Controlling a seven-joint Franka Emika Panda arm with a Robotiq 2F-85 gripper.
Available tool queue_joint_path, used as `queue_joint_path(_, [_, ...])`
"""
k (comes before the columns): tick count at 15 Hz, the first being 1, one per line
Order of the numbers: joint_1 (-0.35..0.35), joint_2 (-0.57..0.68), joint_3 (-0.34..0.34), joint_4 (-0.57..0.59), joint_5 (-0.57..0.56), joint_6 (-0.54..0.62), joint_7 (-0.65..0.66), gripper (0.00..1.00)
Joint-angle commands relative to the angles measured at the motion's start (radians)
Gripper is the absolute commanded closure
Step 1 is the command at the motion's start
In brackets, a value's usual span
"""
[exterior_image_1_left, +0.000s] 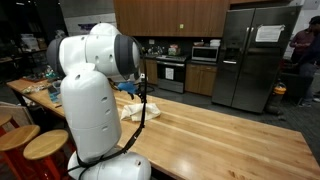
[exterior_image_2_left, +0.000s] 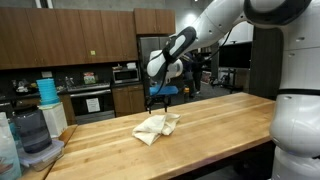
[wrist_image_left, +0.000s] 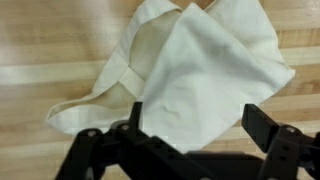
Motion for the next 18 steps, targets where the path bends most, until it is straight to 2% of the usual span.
queue_joint_path(1, [0.0, -0.118, 0.032, -0.077, -0.157, 0.044, 0.091, 0.0])
queue_joint_path(6, [-0.023, -0.067, 0.057, -0.067, -0.233, 0.039, 0.146, 0.0])
queue_joint_path(12, [-0.036, 0.055, 0.03, -0.04, -0.124, 0.097, 0.042, 0.0])
queue_joint_path(18, [-0.029, 0.138, -0.003, 0.025, -0.066, -0.043, 0.063, 0.0])
